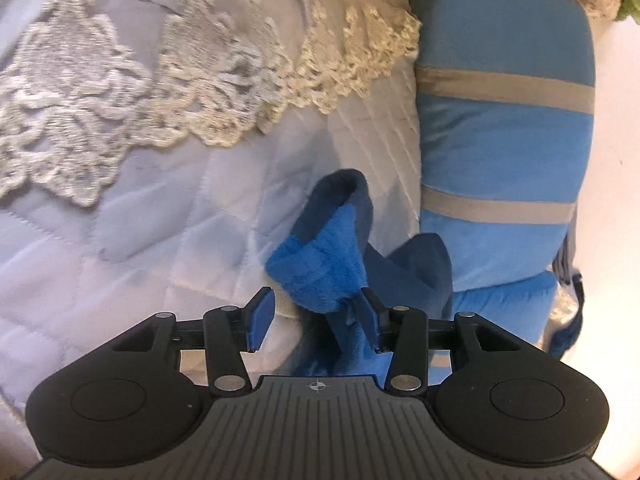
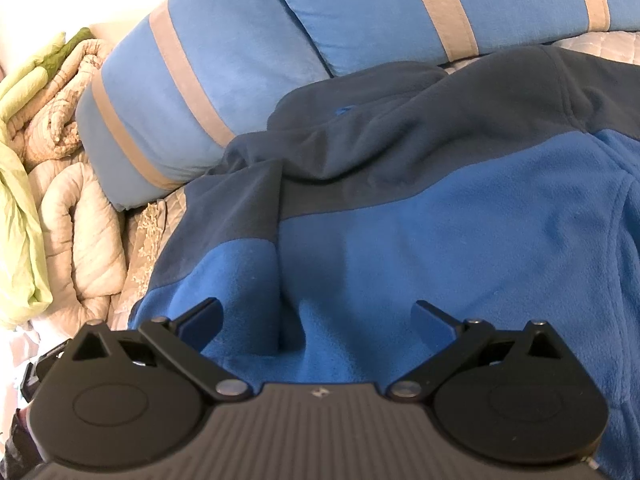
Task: Fold clothes
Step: 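Lower the cuff by the pillow and open the left gripper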
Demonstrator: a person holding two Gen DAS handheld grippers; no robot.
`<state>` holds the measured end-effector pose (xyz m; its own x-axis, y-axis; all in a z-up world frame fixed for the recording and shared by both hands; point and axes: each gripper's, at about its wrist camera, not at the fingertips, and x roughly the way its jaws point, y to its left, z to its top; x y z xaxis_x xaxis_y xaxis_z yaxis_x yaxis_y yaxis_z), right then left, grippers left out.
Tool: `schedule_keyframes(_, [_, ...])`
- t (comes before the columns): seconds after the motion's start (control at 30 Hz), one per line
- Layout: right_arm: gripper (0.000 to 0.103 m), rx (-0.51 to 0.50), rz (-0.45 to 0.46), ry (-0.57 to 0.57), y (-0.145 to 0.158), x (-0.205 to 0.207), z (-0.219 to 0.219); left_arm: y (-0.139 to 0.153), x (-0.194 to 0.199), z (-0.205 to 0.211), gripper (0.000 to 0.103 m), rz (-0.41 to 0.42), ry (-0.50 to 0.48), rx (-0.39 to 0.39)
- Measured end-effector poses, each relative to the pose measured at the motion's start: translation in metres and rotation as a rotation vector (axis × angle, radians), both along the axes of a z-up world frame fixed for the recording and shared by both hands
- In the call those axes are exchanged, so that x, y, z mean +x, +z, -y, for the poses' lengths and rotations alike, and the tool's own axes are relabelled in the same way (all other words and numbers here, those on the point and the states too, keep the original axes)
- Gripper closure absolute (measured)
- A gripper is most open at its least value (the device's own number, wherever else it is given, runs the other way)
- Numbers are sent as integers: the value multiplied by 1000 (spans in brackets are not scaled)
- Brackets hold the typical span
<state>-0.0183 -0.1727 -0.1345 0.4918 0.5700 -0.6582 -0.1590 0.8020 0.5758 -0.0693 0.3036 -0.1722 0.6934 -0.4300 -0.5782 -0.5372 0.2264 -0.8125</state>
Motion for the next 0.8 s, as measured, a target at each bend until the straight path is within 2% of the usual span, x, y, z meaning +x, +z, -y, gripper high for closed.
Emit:
schedule_keyframes(0.2, [0, 0, -7, -6, -1, 1, 1, -7, -1, 0, 59, -8, 32, 13])
schedule_keyframes(0.37, [0, -5, -11, -8, -2, 1, 2, -16, 5, -3, 59, -18, 76, -8])
schedule_keyframes(0.57, [0, -9, -20, -10, -3, 3, 2, -8, 4, 1, 59, -16, 62, -36])
schedule_keyframes(0.7, [0, -9, -17, -5, -3, 2, 1, 4, 7, 2, 58, 14, 54, -59])
schedule_keyframes(0.8, [0, -11, -17, -4, -4, 2, 1, 10, 20, 2, 58, -16, 23, -46])
